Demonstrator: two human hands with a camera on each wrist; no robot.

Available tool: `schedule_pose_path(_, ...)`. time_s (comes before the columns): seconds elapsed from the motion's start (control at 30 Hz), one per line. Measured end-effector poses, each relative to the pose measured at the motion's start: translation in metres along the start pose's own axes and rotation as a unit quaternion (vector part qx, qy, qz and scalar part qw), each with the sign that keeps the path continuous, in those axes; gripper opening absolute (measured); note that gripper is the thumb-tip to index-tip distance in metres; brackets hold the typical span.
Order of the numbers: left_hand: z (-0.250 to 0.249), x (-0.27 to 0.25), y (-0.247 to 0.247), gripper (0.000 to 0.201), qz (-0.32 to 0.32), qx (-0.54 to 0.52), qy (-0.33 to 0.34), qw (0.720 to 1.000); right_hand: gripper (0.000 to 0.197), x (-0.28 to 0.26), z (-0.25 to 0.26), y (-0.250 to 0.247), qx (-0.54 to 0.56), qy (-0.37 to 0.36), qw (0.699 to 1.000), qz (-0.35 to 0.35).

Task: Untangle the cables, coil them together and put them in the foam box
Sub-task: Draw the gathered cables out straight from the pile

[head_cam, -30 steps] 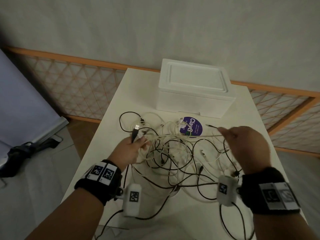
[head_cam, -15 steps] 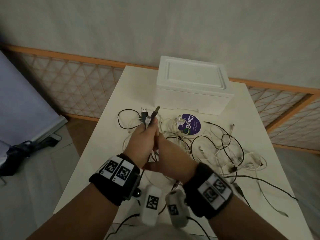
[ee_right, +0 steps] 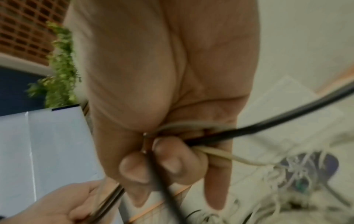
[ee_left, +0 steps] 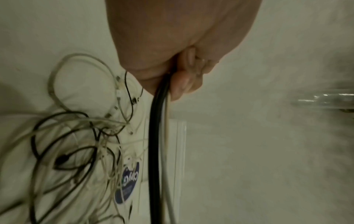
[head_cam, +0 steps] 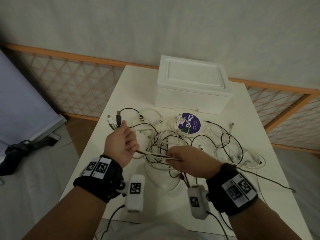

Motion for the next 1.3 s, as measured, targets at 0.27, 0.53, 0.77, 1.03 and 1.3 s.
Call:
schedule_pose_path(0.27, -0.044, 0.021, -0.095, 0.049, -0.172, -0.031, 0.047, 0.983, 0.012, -0.044, -0.061, -0.029, -0.121, 0.122, 0.98, -0.105)
schedule_pose_path(0.53, -0.029, 0.022, -0.104, 0.046, -0.175, 0.001, 0.041, 0.984, 0.024, -0.061, -0.069, -0.056, -0.09, 0.131, 0.973, -0.17)
schedule_pose_path(0.77, 0.032, 0.014, -0.063, 0.029, -0.087, -0.044, -0.047, 0.994, 0.02, -0.095, -0.133, -0.066, -0.077, 0.221, 0.965, -0.12)
schedule_pose_path(1.03, 0.076, 0.004, -0.037, 0.033, -0.091, -0.011, -0.096, 0.991, 0.096, -0.128, -0.201, -0.027, -0.064, 0.271, 0.952, 0.123)
schedule_pose_path(1.3, 0.099, 0.002, -0.02, 0.03, -0.066, 0.068, -0.078, 0.992, 0.039, -0.055, -0.146, -0.005, -0.044, 0.208, 0.977, -0.017)
Point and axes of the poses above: each hand's wrist, its own x-axis towards the middle knuckle, its own y-axis out of the palm, z = x × y, the point moved 5 cm from there along x, towards the middle knuckle, and after that the axes turned 3 degrees about -z, right-handed, at the moved point
